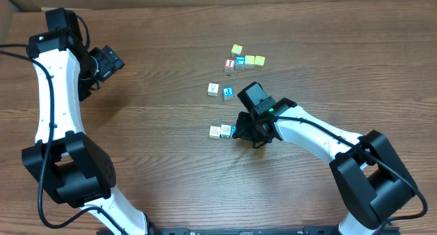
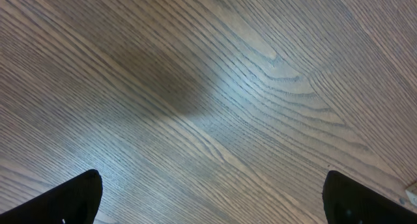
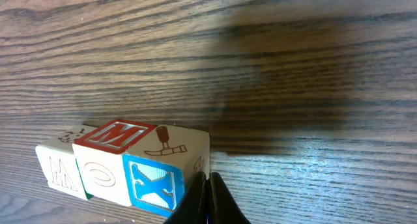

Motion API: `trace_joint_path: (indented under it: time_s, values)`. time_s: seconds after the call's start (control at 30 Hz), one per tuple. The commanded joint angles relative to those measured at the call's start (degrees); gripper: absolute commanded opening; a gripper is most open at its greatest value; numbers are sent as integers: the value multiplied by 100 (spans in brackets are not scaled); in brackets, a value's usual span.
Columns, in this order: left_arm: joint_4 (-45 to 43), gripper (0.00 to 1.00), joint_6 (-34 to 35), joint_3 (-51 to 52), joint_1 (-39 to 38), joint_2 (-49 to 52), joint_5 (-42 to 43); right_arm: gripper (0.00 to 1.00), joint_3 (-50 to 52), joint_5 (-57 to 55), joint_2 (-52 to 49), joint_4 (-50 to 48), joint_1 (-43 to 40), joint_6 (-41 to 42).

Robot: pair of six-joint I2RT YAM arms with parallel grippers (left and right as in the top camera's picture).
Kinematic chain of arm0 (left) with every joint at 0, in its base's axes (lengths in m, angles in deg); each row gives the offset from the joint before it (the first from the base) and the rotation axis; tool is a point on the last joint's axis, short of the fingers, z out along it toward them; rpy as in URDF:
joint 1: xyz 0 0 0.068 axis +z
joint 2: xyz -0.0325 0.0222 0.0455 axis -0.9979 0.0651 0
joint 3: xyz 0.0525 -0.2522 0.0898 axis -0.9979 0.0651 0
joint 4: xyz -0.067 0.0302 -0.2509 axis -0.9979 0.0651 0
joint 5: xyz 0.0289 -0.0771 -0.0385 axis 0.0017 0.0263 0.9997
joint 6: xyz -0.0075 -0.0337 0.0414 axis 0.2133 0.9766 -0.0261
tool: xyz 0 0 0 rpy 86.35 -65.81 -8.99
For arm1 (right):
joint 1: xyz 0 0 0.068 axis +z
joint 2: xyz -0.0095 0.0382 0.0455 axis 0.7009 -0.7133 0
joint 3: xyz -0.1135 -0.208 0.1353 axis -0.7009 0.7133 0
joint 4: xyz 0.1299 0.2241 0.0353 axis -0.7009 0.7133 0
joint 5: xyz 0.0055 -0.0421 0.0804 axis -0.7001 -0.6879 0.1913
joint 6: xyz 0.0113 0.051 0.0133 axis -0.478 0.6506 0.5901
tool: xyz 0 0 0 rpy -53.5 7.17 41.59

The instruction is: Flip 5 blocks

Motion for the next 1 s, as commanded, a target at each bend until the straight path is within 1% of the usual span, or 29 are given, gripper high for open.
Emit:
trace_joint_path:
  time_s: [0.0,0.1,0.23,0.37,0.43,0.57,0.97]
  values:
    - [-13,100,-22,-87,-44,-63,-22,4,28,-234,-39,28,-9,2]
    - [-13,100,-22,-87,-44,-61,-22,4,26,-409,-39,103,-94,0]
    - [-13,100,-22,-87,-44,-63,-22,4,24,-363,-37,74,-380,-55]
    - [-13,100,-22,-87,-44,-63,-22,4,24,212,-37,-160,-636,-752]
    - [-13,100,-22,-87,-44,-61,-22,4,24,444,-37,-297,-684,-938]
    - [-13,100,-22,-87,-44,-61,-22,4,24,490,-37,-415,-643,-942]
    - [-13,100,-22,-87,-44,-61,-22,4,26,487,-37,-323,-382,-940]
